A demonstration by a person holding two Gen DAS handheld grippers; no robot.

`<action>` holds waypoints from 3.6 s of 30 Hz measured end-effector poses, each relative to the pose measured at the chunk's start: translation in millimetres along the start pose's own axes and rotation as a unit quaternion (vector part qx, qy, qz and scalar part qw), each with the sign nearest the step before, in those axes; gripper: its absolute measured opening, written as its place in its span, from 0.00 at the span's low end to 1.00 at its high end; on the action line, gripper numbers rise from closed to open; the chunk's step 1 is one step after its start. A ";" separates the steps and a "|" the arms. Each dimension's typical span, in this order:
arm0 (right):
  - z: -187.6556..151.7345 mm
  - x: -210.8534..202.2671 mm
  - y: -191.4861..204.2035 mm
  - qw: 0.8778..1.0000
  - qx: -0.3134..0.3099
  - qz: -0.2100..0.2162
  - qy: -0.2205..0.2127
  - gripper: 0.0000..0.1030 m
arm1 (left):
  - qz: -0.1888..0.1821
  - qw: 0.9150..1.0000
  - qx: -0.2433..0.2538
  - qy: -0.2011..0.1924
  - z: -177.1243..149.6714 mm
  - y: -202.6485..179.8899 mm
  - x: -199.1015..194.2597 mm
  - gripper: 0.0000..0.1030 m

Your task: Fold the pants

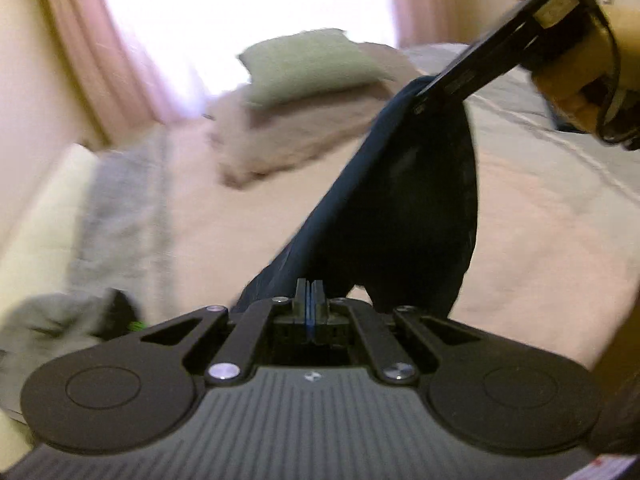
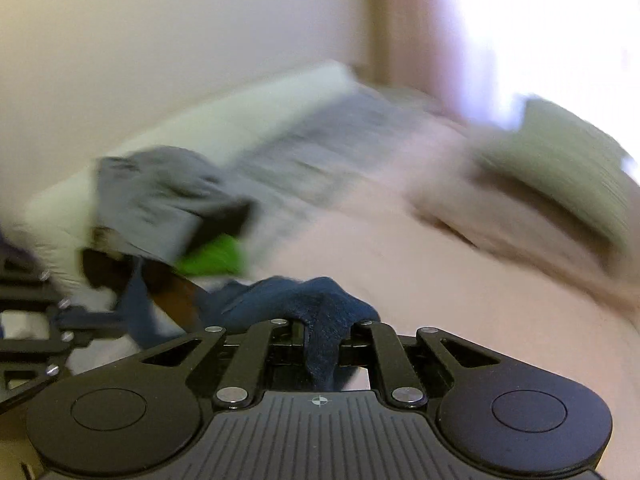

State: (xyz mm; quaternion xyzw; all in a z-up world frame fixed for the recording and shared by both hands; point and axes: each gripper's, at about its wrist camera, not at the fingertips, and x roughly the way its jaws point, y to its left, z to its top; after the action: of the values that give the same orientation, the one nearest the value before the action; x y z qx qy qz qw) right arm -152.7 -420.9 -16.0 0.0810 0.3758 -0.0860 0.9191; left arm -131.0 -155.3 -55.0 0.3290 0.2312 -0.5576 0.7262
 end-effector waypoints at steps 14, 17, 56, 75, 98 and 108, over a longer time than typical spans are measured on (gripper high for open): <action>-146.6 -21.9 -112.2 0.961 0.233 -0.075 0.129 0.42 | -0.013 0.987 -0.080 0.136 -64.2 24.5 89.7 0.27; -131.9 -20.4 -120.2 0.946 0.302 -0.067 0.094 0.48 | -0.001 0.983 -0.113 0.142 -70.2 71.1 114.6 0.27; -59.0 292.2 -193.2 0.970 -0.019 -0.093 0.222 0.65 | -0.116 0.954 -0.207 0.181 -62.2 185.5 334.0 0.18; -67.5 310.7 -198.6 0.964 -0.128 -0.003 0.234 0.07 | 0.001 0.958 -0.200 0.205 -46.3 143.1 323.0 0.15; -48.5 262.2 -200.5 0.981 -0.066 0.004 0.185 0.00 | -0.027 0.974 -0.176 0.137 -11.5 139.1 289.2 0.05; -35.0 75.6 -233.9 0.983 0.156 -0.101 0.012 0.00 | -0.120 0.989 -0.091 0.005 115.3 134.7 242.5 0.04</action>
State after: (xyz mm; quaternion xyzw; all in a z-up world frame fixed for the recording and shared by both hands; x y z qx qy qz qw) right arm -174.5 -648.2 -113.7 0.1860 0.3749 -0.2344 0.8774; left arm 60.7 -377.9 -117.7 0.2338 0.3222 -0.6160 0.6797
